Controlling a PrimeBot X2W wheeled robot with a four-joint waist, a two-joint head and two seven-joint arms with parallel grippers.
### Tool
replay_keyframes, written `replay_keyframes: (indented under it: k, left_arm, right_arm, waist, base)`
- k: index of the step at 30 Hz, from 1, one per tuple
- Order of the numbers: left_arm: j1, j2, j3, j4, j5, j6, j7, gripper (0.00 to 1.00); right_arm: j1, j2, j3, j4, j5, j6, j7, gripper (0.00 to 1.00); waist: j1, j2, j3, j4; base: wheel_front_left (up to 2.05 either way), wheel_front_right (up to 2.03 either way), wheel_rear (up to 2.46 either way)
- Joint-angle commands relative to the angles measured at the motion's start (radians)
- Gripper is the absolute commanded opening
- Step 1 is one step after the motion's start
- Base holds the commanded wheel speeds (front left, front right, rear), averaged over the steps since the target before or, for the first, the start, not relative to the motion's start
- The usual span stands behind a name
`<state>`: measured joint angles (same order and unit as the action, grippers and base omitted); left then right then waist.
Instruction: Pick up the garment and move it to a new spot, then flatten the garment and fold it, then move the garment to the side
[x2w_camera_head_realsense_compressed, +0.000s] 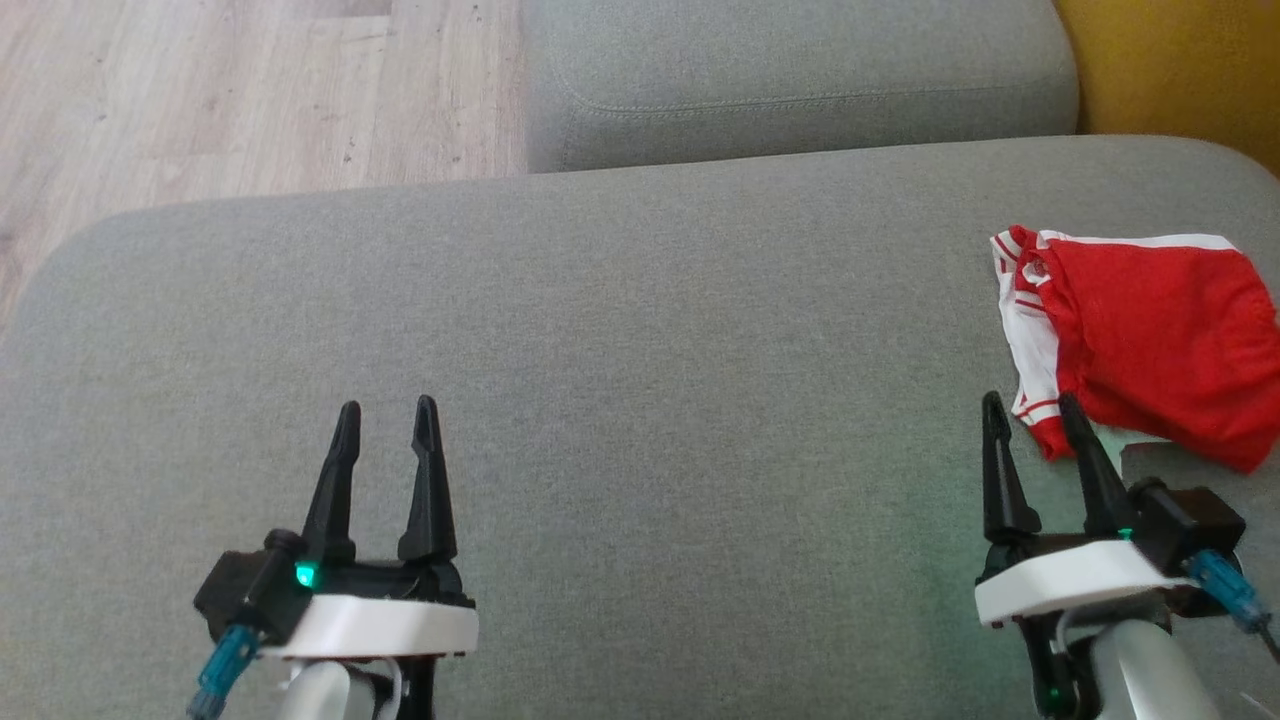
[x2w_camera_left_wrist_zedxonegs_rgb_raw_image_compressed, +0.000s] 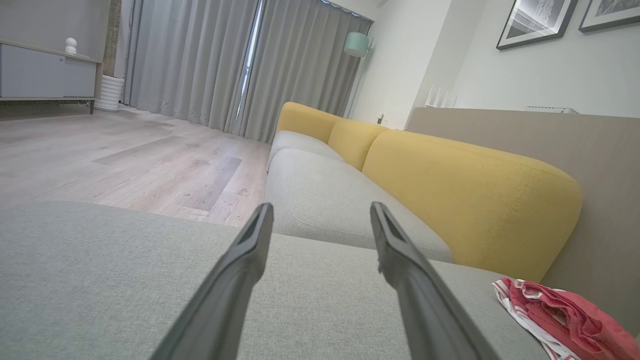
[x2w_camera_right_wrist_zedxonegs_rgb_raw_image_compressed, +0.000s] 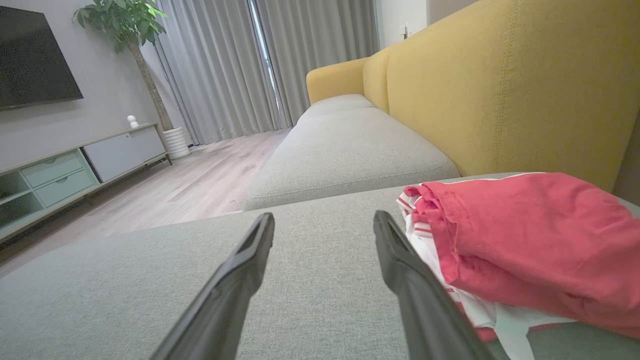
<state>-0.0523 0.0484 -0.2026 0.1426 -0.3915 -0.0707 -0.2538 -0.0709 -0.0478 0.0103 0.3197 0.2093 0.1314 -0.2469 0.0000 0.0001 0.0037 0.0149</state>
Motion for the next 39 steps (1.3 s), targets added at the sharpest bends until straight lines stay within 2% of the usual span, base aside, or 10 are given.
replay_keyframes:
  k: [1,6,20,21,25,39]
  left_arm:
    - [-0.023,0.002,0.032,-0.030,0.004,0.008,-0.008,1.00]
    - [-0.022,0.002,0.023,0.000,-0.061,-0.005,-0.008,1.00]
    - [-0.019,0.002,0.058,-0.011,-0.053,0.015,-0.008,1.00]
    - [0.001,0.000,0.015,0.028,-0.057,0.009,0.000,0.00]
    - [0.023,0.000,0.010,0.086,-0.062,0.008,0.008,0.00]
    - [0.014,0.004,0.040,0.089,-0.196,0.001,0.044,0.00]
  right_arm:
    - [-0.030,-0.003,0.029,-0.035,-0.001,-0.001,-0.012,1.00]
    - [-0.032,-0.002,0.035,-0.033,-0.002,-0.001,-0.013,1.00]
    - [-0.033,-0.002,0.042,-0.031,0.006,-0.001,-0.014,1.00]
    - [0.000,0.000,0.015,0.003,0.001,0.000,-0.001,0.00]
    - [0.024,0.003,0.016,0.059,0.007,0.000,0.003,0.00]
    - [0.017,0.002,0.000,0.044,0.164,0.000,0.043,0.00]
  waist:
    - [0.0000,-0.0001,0.002,0.000]
    - [0.0000,-0.0001,0.006,-0.002]
    - [0.0000,-0.0001,0.005,-0.012]
    - [0.0001,-0.0001,0.005,-0.012]
    - [0.0001,-0.0001,0.005,-0.012]
    - [0.0001,-0.0001,0.005,-0.012]
  base:
    - [0.00,0.00,0.00]
    - [0.00,0.00,0.00]
    - [0.00,0.00,0.00]
    - [0.00,0.00,0.00]
    - [0.00,0.00,0.00]
    - [0.00,0.00,0.00]
